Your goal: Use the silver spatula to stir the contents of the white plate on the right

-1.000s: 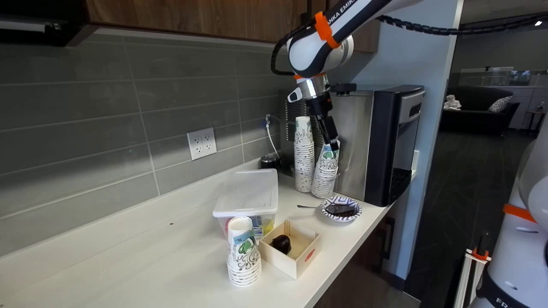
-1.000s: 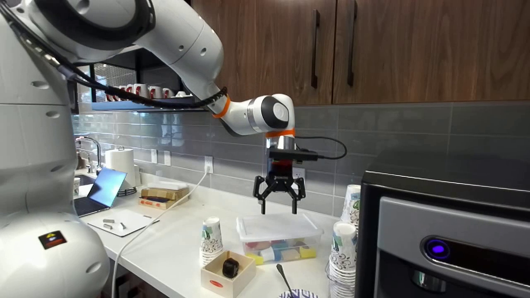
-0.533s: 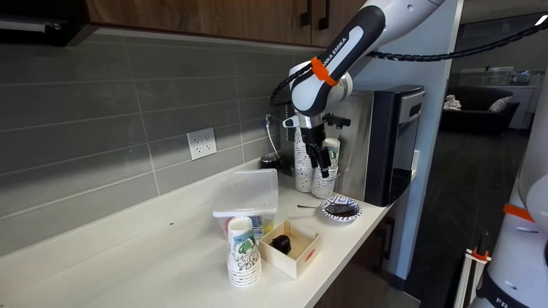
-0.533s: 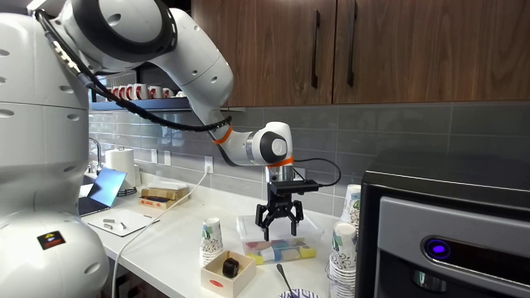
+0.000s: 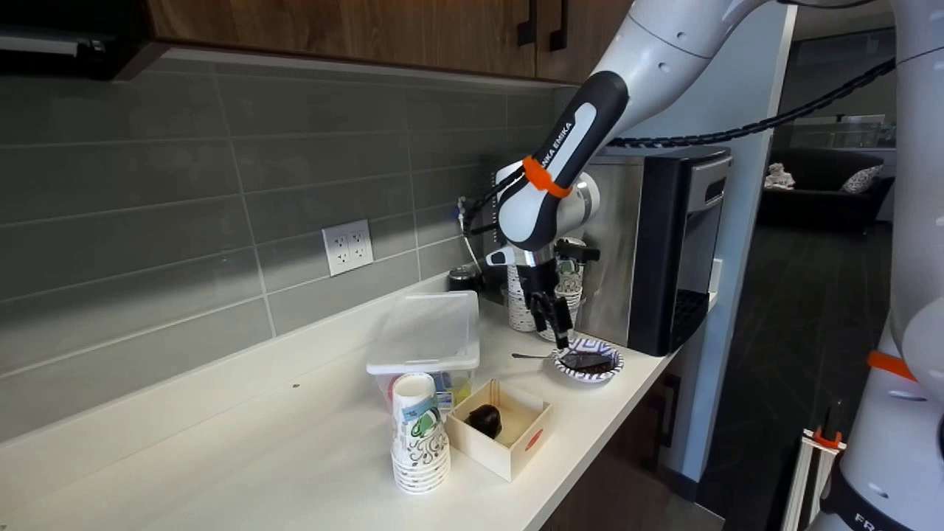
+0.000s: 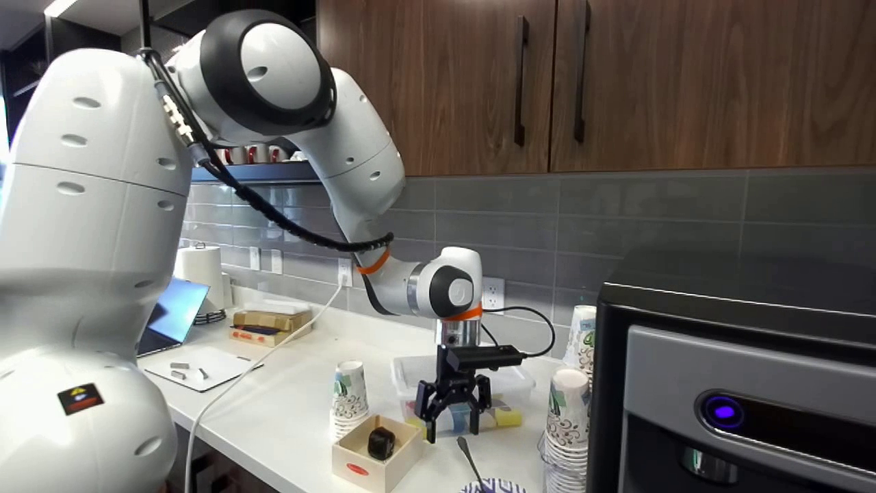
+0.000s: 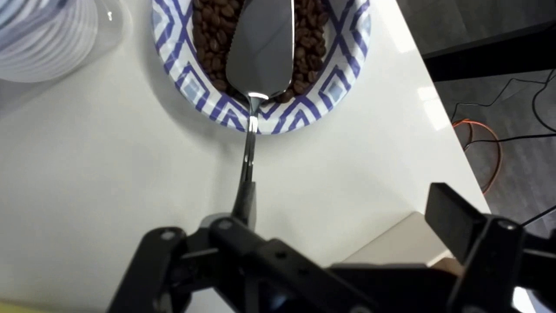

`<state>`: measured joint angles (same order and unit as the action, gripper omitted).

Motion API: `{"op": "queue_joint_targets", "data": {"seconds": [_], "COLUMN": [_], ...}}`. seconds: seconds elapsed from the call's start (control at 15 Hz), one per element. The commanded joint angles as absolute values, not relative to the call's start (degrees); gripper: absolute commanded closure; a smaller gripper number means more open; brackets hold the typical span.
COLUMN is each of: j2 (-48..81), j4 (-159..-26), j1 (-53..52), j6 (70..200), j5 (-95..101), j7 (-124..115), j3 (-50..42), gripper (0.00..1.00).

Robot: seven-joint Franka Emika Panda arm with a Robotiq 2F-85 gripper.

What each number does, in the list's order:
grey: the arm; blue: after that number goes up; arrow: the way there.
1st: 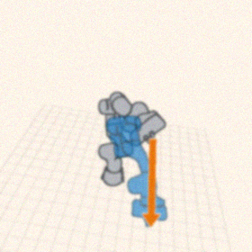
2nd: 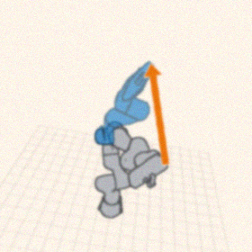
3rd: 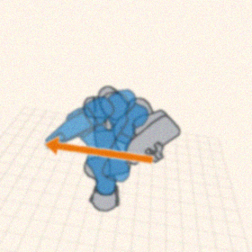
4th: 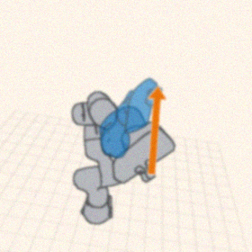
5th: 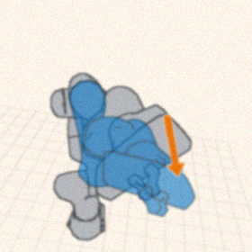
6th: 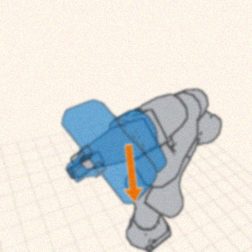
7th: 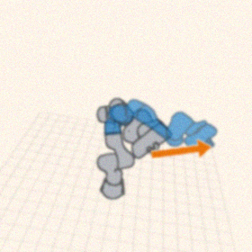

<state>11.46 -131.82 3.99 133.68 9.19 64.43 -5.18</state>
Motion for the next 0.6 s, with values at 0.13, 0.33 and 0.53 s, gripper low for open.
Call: {"op": "queue_joint_targets", "data": {"seconds": [0.13,0.33,0.53], "j2": [18.15,21.10,24.26], "j4": [-128.87,-126.92,-123.73], "j1": [6.70,7.27,7.06], "j6": [136.94,137.55,136.91], "j5": [8.77,9.09,10.21], "j7": [67.93,68.15,67.23], "j3": [-3.14,-2.46,-2.23], "gripper": [0.00,0.00,0.00]}}
